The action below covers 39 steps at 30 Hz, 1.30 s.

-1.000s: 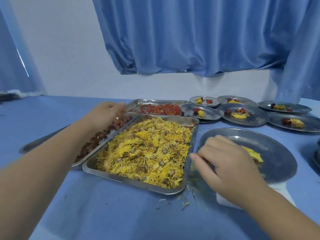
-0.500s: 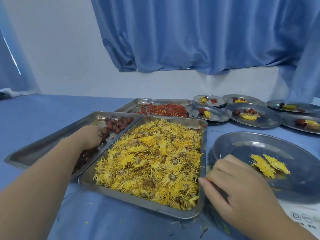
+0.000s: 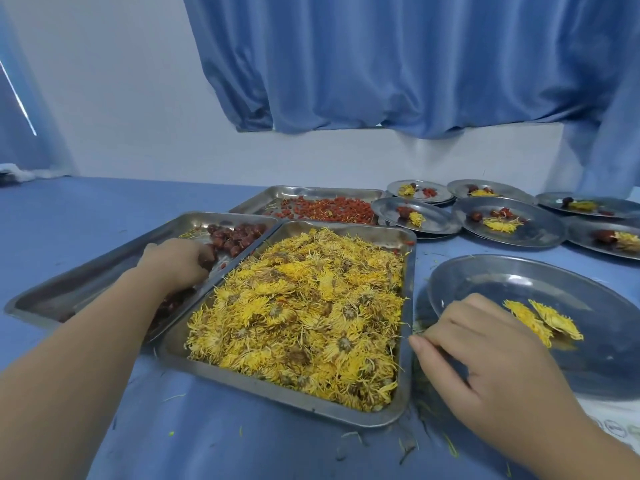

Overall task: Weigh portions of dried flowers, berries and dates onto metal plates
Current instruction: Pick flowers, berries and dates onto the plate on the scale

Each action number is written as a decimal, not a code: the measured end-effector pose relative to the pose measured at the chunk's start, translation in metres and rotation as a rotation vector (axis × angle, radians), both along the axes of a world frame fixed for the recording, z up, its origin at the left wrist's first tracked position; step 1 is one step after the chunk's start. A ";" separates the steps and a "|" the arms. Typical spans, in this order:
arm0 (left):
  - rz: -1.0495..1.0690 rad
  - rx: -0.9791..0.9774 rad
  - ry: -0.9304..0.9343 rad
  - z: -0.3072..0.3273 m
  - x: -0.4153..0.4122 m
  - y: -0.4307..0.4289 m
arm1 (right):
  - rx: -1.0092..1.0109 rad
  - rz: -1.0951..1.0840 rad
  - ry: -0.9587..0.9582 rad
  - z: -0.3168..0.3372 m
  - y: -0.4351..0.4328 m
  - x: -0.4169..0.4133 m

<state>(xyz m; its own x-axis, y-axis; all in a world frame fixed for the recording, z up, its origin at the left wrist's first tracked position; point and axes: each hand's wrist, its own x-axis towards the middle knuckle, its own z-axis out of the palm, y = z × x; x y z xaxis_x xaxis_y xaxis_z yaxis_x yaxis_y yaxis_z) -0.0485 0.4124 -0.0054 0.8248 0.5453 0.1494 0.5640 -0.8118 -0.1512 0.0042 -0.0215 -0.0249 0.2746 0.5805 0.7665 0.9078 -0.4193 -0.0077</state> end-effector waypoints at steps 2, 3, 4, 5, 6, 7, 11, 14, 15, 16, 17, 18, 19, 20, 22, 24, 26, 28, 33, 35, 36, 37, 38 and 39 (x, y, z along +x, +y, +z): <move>-0.028 -0.076 -0.088 0.004 -0.004 -0.005 | 0.009 -0.023 0.005 0.002 -0.003 -0.001; -0.053 -0.125 -0.141 0.008 -0.006 -0.009 | 0.019 -0.027 0.013 0.003 -0.004 -0.001; -0.084 -0.171 -0.195 0.012 -0.006 -0.016 | 0.032 -0.025 0.025 0.004 -0.005 -0.002; -0.120 -0.200 -0.247 0.016 -0.005 -0.024 | 0.050 -0.023 0.044 0.005 -0.006 -0.002; -0.157 -0.211 -0.295 0.020 -0.003 -0.035 | 0.069 -0.023 0.071 0.006 -0.009 -0.002; -0.199 -0.209 -0.341 0.025 0.000 -0.048 | 0.092 -0.024 0.106 0.007 -0.011 -0.002; -0.419 -0.215 -0.402 0.040 0.014 -0.108 | 0.258 0.010 0.339 0.015 -0.026 0.001; -0.574 -0.217 -0.361 0.049 0.026 -0.158 | 0.435 -0.006 0.485 0.020 -0.038 0.009; -0.620 -0.216 -0.337 0.051 0.029 -0.174 | 0.481 -0.024 0.513 0.021 -0.041 0.013; -0.666 -0.210 -0.310 0.053 0.032 -0.191 | 0.528 -0.039 0.547 0.022 -0.044 0.016; -0.716 -0.197 -0.282 0.054 0.035 -0.207 | 0.579 -0.056 0.590 0.023 -0.047 0.019; -0.768 -0.181 -0.254 0.054 0.038 -0.222 | 0.631 -0.075 0.635 0.024 -0.050 0.021; -0.815 -0.163 -0.227 0.054 0.042 -0.237 | 0.680 -0.089 0.678 0.025 -0.053 0.024; -0.852 -0.142 -0.199 0.054 0.046 -0.250 | 0.723 -0.093 0.720 0.026 -0.055 0.026; -0.899 -0.091 -0.136 0.055 0.054 -0.270 | 0.793 -0.093 0.795 0.029 -0.058 0.030; -0.914 -0.063 -0.076 0.056 0.062 -0.285 | 0.867 -0.087 0.860 0.032 -0.062 0.034; -0.905 -0.051 -0.043 0.056 0.070 -0.295 | 0.938 -0.086 0.918 0.034 -0.065 0.037; -0.899 -0.044 -0.005 0.055 0.078 -0.302 | 1.015 -0.067 0.964 0.036 -0.069 0.040; -0.917 -0.050 0.101 0.049 0.091 -0.309 | 1.090 -0.036 1.020 0.036 -0.072 0.044; -0.922 -0.048 0.091 0.052 0.095 -0.303 | 1.037 -0.020 1.036 0.038 -0.067 0.047; -0.922 -0.050 0.076 0.054 0.098 -0.298 | 0.993 -0.003 1.028 0.041 -0.064 0.050; -0.919 -0.052 0.059 0.057 0.100 -0.293 | 0.937 0.022 1.008 0.046 -0.061 0.054; -0.909 -0.047 0.040 0.061 0.103 -0.286 | 0.863 0.045 0.981 0.051 -0.058 0.060; -0.886 -0.036 0.024 0.066 0.107 -0.278 | 0.771 0.062 0.951 0.057 -0.056 0.066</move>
<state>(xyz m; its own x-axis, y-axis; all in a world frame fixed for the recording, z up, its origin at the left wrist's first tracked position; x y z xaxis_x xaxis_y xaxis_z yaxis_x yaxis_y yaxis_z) 0.0584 0.1348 0.0606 0.9489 -0.2910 0.1219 -0.2768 -0.9533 -0.1211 0.0701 -0.0774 0.0325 0.9006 0.0954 0.4241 0.4230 0.0322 -0.9055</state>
